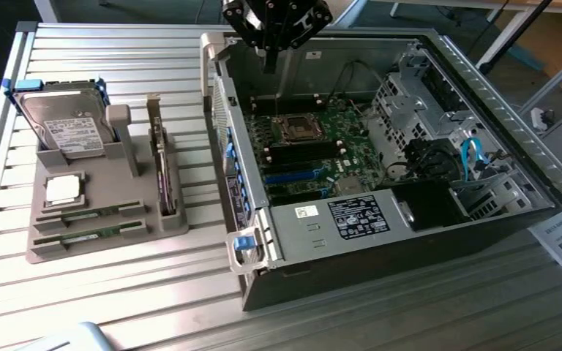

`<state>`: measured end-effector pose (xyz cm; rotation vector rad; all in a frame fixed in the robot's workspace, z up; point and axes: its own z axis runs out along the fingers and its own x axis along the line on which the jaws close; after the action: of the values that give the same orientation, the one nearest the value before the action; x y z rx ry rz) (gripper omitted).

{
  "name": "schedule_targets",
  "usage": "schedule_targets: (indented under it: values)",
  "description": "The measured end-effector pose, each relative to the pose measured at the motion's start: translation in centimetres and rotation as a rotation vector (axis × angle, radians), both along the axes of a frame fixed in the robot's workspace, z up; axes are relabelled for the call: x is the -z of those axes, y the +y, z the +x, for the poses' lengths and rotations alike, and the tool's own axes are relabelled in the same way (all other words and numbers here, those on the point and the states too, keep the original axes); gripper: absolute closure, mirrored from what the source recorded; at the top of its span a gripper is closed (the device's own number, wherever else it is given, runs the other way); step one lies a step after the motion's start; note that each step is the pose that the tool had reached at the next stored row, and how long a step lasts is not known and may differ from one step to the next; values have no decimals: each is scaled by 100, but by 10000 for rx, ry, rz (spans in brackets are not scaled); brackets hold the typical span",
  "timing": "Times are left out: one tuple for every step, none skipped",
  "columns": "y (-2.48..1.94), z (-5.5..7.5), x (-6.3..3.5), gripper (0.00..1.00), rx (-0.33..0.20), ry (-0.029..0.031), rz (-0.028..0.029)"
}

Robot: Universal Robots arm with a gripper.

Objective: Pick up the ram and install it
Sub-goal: 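Reach for the ram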

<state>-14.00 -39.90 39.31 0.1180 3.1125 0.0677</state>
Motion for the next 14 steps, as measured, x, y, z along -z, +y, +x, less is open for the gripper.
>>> schedule_targets:
  values:
    - [0,-57,0,90,-2,1,-1]
    - [0,-124,1,90,1,0,0]
    - [0,-163,1,90,1,0,0]
    - [0,-198,1,90,-1,0,0]
    - [0,-233,2,90,-2,0,0]
    - [0,-283,2,90,1,0,0]
    - [0,-323,2,90,0,0,0]
    - [0,-345,2,90,0,0,0]
    - [0,-384,2,90,-1,1,-1]
    - [0,-405,2,90,-1,0,-1]
    - [0,-433,2,90,0,1,-1]
    - [0,-459,2,90,0,1,-1]
    - [0,-484,3,90,1,0,0]
    - [0,-514,3,90,0,0,0]
